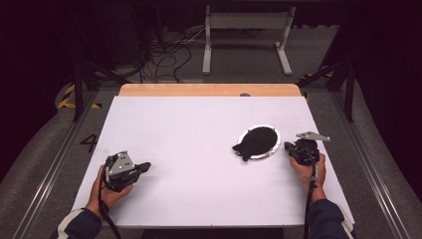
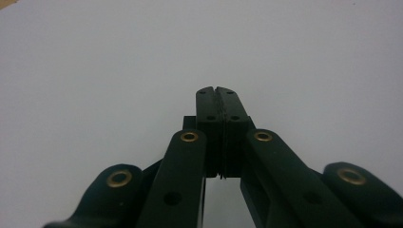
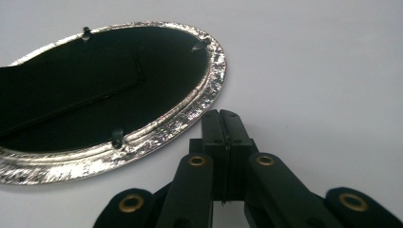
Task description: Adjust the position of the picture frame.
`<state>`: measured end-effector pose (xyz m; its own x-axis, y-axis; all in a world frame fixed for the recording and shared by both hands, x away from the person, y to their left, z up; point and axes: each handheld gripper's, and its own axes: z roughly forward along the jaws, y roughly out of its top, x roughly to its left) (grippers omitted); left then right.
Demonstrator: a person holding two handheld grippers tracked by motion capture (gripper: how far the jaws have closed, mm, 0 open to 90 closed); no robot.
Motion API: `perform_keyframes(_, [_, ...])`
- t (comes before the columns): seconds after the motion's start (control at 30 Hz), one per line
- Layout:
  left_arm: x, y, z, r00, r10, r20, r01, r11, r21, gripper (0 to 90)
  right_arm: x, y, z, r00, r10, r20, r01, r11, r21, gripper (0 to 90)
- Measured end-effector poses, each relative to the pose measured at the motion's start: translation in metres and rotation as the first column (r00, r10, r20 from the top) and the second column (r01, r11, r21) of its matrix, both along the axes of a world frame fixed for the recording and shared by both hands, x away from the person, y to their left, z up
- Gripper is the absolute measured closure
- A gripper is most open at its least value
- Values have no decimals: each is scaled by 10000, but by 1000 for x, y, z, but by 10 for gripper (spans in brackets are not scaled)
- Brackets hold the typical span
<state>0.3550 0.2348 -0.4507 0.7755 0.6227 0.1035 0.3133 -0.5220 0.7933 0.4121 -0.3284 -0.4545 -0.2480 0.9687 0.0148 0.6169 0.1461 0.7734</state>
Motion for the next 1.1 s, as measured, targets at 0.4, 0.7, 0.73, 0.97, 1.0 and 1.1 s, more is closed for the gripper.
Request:
perform_keyframes(0.4, [16,-17,-2,9992,-399,-51,400,9989,244,878,36,3,0,9992,-213,-332,221,9995,233,900])
perform_keyframes(0.7, [24,-22,-7,9992,-386,-138,390,9989,274,862,50,6,0,9997,28,-246,-27,10000,6,900])
perform_keyframes(0.73, [25,-23,-7,9993,-355,-131,358,9989,303,862,51,8,0,9997,50,-234,-53,9999,-115,900])
perform_keyframes(0.97, [25,-26,-7,9988,-399,-296,400,9992,9,863,63,13,0,9996,268,-44,-270,9966,-779,900])
perform_keyframes(1.0, [26,-26,-8,9986,-401,-332,402,9992,13,863,65,12,0,9997,239,-87,-244,9982,-556,900])
perform_keyframes(1.1, [26,-25,-9,9981,-467,-406,464,9989,-82,856,69,11,1,9995,242,-219,-253,9985,-494,900])
